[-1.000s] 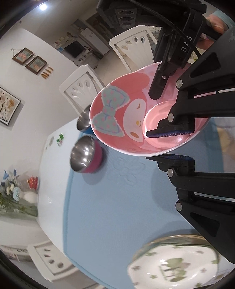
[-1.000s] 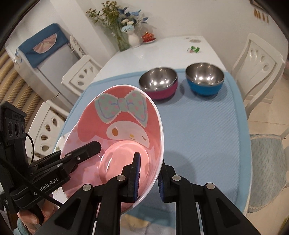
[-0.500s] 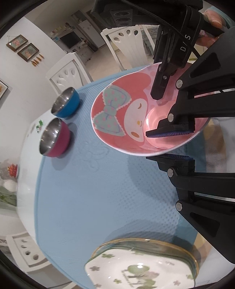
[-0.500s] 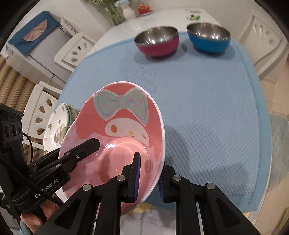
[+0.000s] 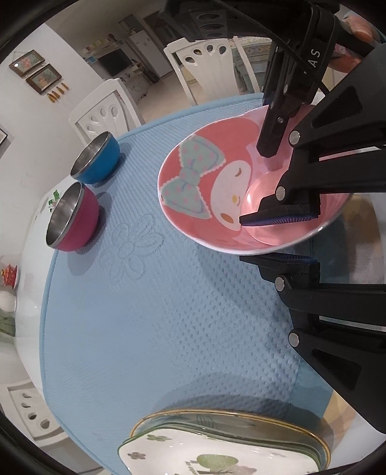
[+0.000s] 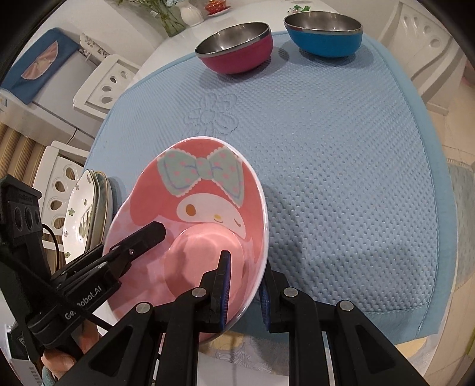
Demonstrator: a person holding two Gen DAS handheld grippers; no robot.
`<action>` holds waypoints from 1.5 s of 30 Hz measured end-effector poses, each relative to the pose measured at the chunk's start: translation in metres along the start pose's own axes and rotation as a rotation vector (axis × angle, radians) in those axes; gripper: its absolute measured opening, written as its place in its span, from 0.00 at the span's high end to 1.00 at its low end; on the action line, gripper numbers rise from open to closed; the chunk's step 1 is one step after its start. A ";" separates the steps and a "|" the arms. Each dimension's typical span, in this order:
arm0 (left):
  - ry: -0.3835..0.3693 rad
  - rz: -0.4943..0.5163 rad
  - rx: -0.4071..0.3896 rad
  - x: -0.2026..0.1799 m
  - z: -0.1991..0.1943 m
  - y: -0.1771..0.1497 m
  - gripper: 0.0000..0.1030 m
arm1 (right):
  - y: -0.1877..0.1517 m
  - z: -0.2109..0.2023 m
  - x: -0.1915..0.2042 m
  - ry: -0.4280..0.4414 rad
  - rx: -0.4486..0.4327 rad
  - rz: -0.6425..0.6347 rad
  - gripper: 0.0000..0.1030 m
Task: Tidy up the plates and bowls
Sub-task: 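Lift the pink bowl with both grippers and carry it beside the plate stack, then lower the pink bowl onto the cloth and open both grippers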
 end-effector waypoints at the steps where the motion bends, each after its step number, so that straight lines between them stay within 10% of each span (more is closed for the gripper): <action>1: 0.002 0.000 0.000 0.001 -0.001 0.000 0.87 | 0.000 0.000 0.000 0.002 0.000 0.001 0.83; 35: -0.009 0.002 -0.083 0.010 -0.057 0.005 0.86 | 0.011 -0.042 -0.010 0.052 -0.002 0.034 0.81; 43: 0.045 0.018 -0.094 0.008 -0.070 0.022 0.59 | 0.026 -0.065 -0.011 0.081 -0.096 0.074 0.76; 45: 0.049 0.012 -0.106 0.009 -0.075 0.030 0.39 | 0.032 -0.071 -0.011 0.102 -0.122 0.090 0.63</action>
Point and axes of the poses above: each gripper's, at about its wrist camera, not at the fingertips, and z roughly the way its jaws point, x to its left, y to its top, the point moved 1 cm from there along z, roughly the way its jaws point, and after that the axes turned 9 degrees about x, right-handed, at the moved point
